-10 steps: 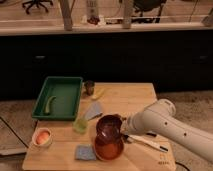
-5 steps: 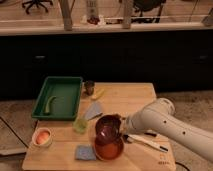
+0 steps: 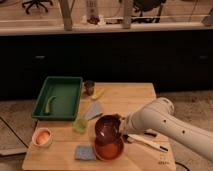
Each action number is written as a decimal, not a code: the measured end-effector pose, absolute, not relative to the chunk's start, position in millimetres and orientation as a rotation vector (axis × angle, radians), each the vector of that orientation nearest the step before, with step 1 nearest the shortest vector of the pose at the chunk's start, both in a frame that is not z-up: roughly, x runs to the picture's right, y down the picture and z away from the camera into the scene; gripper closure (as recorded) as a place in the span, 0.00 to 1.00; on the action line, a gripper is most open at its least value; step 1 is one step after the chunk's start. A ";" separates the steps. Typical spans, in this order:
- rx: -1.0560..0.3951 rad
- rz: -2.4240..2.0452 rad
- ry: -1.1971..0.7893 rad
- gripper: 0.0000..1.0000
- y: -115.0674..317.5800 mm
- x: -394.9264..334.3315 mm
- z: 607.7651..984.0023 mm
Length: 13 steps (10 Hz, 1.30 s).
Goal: Stack bowls into tray
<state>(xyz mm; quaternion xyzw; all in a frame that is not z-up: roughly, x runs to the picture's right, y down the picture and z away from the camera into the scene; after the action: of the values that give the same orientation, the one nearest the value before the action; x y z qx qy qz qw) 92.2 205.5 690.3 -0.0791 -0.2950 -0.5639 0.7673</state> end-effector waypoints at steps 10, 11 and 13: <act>-0.165 -1.230 -0.669 0.99 204.7 90.4 693.3; -0.164 -1.230 -0.671 0.99 204.9 90.4 693.6; -0.163 -1.231 -0.676 0.99 204.8 89.9 694.3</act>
<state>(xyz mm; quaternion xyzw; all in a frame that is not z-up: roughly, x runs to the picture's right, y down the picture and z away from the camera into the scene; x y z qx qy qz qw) 89.9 204.8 694.3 -0.0747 -0.3104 -0.5654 0.7605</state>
